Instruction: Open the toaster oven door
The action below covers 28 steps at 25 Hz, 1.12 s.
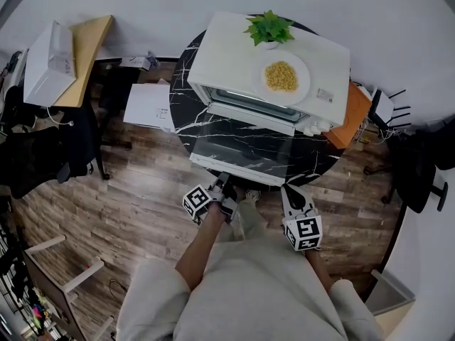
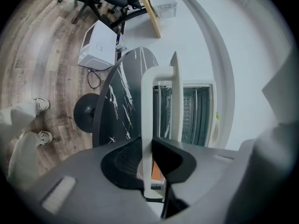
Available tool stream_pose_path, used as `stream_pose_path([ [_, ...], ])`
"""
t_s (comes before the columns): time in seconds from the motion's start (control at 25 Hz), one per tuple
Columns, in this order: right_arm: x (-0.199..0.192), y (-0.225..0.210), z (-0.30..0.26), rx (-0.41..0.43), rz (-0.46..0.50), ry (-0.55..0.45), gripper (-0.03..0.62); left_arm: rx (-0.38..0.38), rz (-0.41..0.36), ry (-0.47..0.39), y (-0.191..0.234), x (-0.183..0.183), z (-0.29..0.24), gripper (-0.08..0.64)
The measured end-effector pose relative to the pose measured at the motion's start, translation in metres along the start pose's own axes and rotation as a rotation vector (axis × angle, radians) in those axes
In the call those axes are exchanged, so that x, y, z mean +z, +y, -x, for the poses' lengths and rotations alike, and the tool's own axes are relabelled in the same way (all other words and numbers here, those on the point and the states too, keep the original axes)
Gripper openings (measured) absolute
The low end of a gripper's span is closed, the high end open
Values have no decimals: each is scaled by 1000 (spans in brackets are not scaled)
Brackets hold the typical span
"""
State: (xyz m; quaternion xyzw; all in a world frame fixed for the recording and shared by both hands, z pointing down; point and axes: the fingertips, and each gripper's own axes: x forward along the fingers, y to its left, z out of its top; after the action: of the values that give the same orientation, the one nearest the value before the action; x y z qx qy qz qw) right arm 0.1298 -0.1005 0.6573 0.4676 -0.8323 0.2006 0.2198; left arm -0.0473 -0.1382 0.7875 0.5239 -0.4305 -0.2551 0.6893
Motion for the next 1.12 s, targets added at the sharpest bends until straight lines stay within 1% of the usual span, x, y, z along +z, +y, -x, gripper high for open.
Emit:
stream_pose_path([
  [0.16, 3, -2, 0, -4, -29, -10, 12, 11, 1, 11, 6, 0, -2, 76],
  [0.4, 3, -2, 1, -12, -32, -7, 12, 35, 17, 15, 16, 1, -5, 80],
  [0.64, 1, -1, 1, -21, -37, -3, 12, 49, 13, 32, 23, 1, -6, 84],
  [0.92, 2, 2, -1, -18, -36, 0, 12, 33, 9, 51, 22, 0, -7, 84],
  [1.12, 4, 5, -4, -8, -27, 3, 12, 3, 13, 58, 20, 0, -4, 84],
])
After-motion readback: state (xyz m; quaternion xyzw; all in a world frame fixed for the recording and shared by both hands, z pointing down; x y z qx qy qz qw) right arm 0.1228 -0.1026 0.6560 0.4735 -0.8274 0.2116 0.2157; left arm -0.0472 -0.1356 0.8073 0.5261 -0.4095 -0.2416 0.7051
